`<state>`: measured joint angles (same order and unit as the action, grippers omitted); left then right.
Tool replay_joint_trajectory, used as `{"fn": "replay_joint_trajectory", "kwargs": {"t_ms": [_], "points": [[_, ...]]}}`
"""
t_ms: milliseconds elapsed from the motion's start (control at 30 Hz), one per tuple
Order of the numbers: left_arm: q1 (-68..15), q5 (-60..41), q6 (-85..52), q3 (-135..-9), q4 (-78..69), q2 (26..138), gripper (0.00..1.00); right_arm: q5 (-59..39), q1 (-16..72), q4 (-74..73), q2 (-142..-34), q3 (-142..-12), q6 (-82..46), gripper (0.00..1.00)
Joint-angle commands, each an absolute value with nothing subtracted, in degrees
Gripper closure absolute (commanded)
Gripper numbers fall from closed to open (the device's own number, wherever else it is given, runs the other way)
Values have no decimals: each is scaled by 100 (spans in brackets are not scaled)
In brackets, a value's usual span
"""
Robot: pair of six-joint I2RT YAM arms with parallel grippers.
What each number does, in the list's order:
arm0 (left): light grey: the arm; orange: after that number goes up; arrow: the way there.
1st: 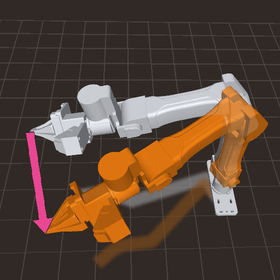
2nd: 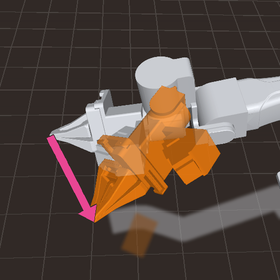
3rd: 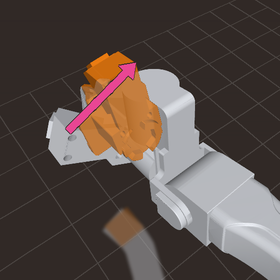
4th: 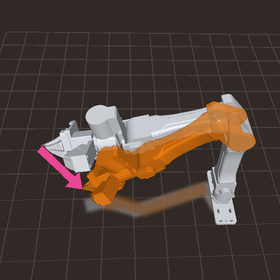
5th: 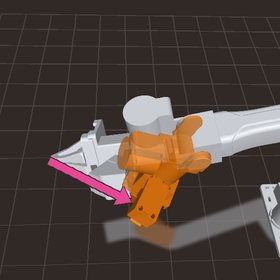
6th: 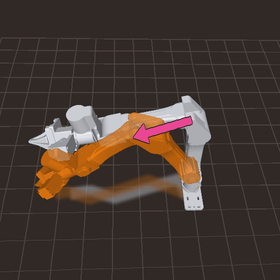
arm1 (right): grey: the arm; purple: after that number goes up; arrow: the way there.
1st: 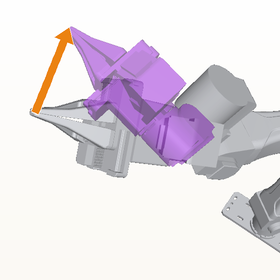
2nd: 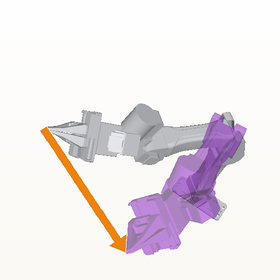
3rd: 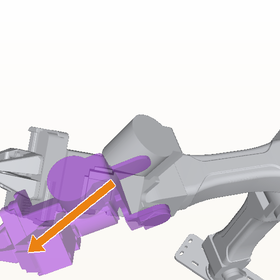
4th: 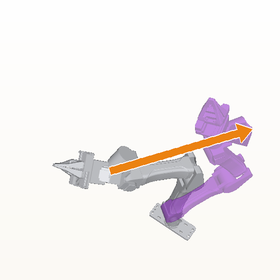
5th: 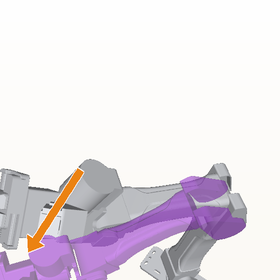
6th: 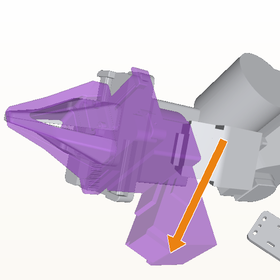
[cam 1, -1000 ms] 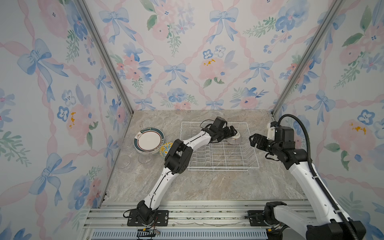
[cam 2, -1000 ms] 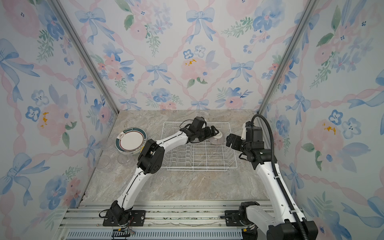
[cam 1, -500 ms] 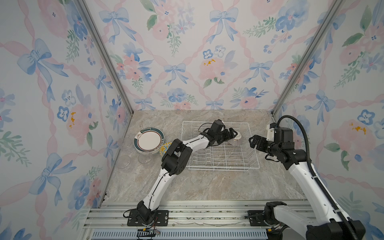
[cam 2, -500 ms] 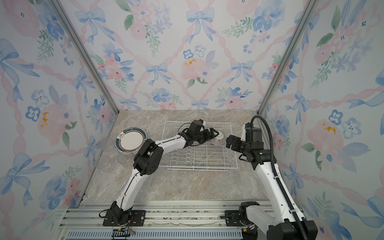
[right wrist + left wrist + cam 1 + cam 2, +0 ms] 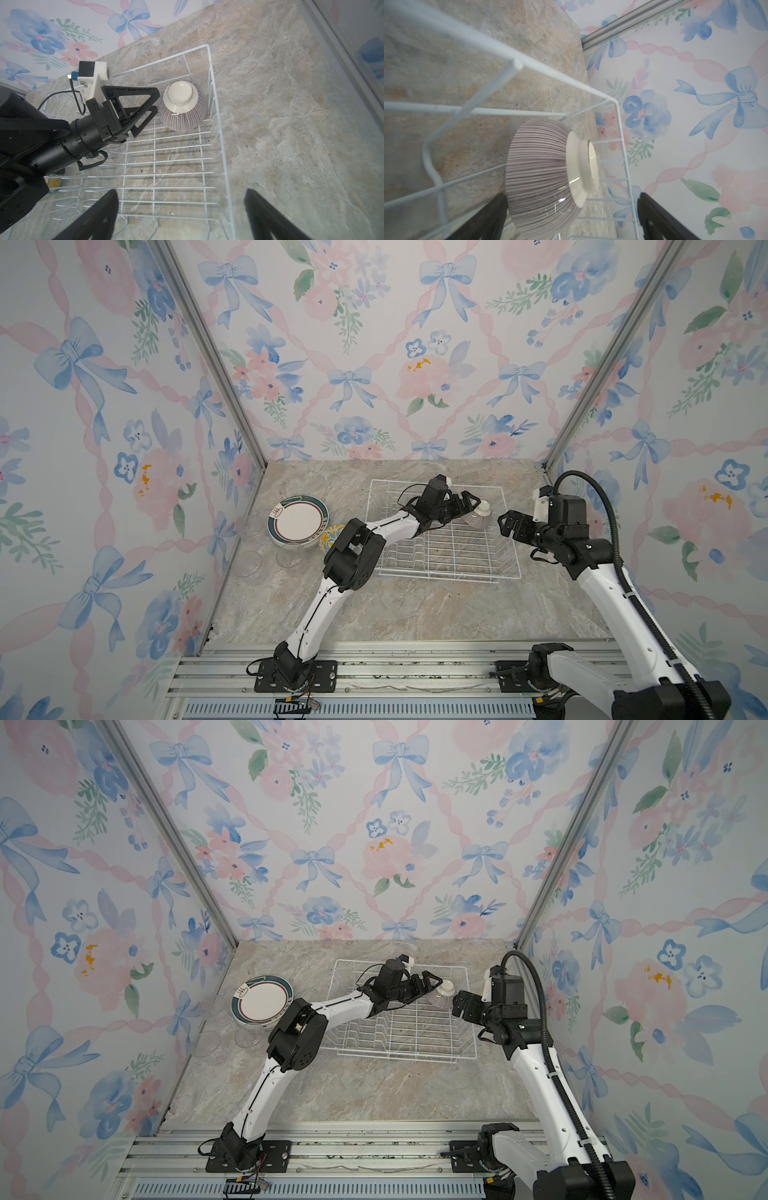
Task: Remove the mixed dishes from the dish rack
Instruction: 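Tilt the purple-striped bowl up off the rack wires with the left gripper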
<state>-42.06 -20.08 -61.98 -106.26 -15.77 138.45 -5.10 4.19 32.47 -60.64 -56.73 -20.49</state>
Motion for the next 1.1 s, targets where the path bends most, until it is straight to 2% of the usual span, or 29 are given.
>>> {"fn": "replay_joint_trajectory", "kwargs": {"t_ms": [0,700,900,1067], "points": [[-4307,-2242,-6365,-10652,-2027,13817,2,-455,360,3374,-5985,-5614,-1951,3],[-4462,-2377,-6898,-10942,-2641,14232,5,-361,301,3465,-5880,-5596,-1898,3],[-4465,-2261,-6981,-10942,-2778,14301,13,-360,297,3465,-5897,-5589,-1898,3],[-4478,-2206,-6971,-11029,-2857,14421,28,-355,290,3481,-5924,-5598,-1890,3]]}}
